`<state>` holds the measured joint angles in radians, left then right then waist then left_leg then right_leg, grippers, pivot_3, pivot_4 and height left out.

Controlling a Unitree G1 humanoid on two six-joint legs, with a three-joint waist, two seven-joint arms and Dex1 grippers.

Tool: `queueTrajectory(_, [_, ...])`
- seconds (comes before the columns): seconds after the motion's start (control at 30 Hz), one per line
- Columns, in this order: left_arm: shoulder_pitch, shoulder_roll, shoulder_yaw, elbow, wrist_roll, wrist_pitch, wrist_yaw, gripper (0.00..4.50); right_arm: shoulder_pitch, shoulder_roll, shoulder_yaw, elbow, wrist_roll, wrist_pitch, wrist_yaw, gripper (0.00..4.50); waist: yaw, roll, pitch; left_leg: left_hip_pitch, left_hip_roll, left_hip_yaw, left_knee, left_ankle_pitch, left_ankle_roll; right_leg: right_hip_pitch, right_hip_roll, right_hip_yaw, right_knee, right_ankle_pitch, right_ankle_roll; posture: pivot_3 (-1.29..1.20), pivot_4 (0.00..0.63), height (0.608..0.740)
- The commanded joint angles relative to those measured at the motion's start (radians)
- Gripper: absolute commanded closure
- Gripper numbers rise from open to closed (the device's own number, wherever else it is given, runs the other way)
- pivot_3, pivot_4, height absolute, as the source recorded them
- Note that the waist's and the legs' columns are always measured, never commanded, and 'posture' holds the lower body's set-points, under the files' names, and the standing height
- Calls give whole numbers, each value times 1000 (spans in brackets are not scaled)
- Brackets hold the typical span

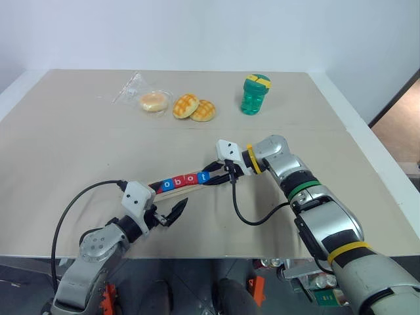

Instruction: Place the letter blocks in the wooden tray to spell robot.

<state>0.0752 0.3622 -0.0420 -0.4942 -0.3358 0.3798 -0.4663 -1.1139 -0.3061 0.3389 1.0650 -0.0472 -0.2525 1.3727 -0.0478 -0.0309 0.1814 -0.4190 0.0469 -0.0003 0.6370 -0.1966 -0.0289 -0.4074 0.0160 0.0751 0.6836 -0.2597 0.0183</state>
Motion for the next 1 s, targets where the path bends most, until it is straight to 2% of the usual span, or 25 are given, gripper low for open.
queueTrajectory(0.03, [-6,-7,-5,-43,-9,0,4,0,-43,3,-29,10,0,-35,29,2803,0,0,0,0,0,0,0,0,0,0,0,0,0,0,0,0,150,740])
queueTrajectory(1.0, [13,-22,-10,-63,-3,20,26,0,-83,37,-47,100,-40,-65,4,2803,0,0,0,0,0,0,0,0,0,0,0,0,0,0,0,0,150,740])
